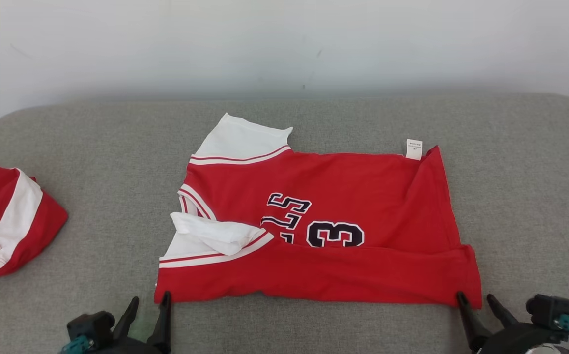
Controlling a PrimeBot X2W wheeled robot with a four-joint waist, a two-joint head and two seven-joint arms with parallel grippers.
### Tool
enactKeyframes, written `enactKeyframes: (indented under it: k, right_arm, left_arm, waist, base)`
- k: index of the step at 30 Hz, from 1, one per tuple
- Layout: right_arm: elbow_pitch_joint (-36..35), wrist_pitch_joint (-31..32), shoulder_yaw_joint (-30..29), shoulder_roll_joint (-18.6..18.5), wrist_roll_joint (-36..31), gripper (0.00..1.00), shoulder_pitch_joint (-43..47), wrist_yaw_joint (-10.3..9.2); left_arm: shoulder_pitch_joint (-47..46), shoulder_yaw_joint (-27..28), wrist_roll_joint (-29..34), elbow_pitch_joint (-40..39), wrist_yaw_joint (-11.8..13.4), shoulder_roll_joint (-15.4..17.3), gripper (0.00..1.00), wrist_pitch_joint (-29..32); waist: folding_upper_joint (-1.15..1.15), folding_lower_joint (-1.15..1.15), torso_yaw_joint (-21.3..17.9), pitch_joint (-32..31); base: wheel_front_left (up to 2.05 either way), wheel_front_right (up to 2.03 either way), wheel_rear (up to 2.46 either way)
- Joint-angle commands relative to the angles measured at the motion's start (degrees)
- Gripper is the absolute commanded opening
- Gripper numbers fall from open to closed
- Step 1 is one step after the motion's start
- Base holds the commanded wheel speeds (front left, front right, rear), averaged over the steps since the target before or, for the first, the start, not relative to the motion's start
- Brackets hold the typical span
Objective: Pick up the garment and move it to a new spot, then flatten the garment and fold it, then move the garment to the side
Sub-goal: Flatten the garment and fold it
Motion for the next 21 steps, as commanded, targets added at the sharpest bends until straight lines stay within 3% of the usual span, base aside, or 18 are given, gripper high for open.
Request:
enactKeyframes:
  k: [1,5,6,7,8,9,15,21]
  right_arm:
    - [1.61,0.18,0.46,0.48,-0.25,1.00,-1.58,-0.11]
    - [5.59,-0.57,2.25,0.92,-0.70,1.00,-4.10,-0.11]
    - [6.57,-0.55,2.69,0.78,-0.92,0.94,-4.54,-0.11]
    - [7.50,-0.66,3.19,0.75,-0.91,0.49,-4.90,-0.11]
    - [8.31,-0.97,3.61,0.84,-0.67,0.04,-5.28,-0.11]
    - [9.09,-1.24,3.97,0.86,-0.45,0.00,-5.47,-0.11]
    - [10.94,-3.90,5.36,0.97,1.27,0.00,-5.35,-0.11]
    - [7.93,-6.21,4.88,-0.70,4.42,0.00,-0.63,-0.11]
  left_arm:
    - [-1.76,-0.30,0.61,1.56,-0.02,-0.58,1.00,0.00]
    - [-4.13,-1.25,0.48,6.27,-0.73,-2.03,1.00,0.35]
    - [-4.74,-1.67,0.24,7.37,-1.17,-2.54,1.00,0.63]
    - [-5.31,-2.11,0.12,8.56,-1.54,-2.97,0.89,1.03]
    - [-5.88,-2.63,0.23,9.67,-1.85,-3.19,0.33,1.01]
    - [-6.28,-2.89,0.15,10.64,-2.08,-3.49,0.01,0.86]
    - [-5.63,-2.52,-0.52,13.44,-2.87,-4.01,0.00,-0.06]
    - [1.60,1.09,-0.53,7.01,-2.97,-3.20,0.00,-0.62]
  waist:
    - [0.00,0.01,0.03,0.55]
    - [0.00,0.01,0.28,0.99]
    - [0.00,0.01,0.35,1.06]
    - [0.00,0.01,0.41,1.10]
    - [0.00,0.01,0.42,1.10]
    - [0.00,0.01,0.46,0.98]
    - [0.00,0.01,0.23,-1.29]
    - [0.00,0.01,0.57,-4.70]
  base:
    - [0.00,0.00,0.00]
    - [0.00,0.00,0.00]
    - [0.00,0.00,0.00]
    - [0.00,0.00,0.00]
    - [0.00,0.00,0.00]
    - [0.00,0.00,0.00]
    - [0.00,0.00,0.00]
    - [0.00,0.00,0.00]
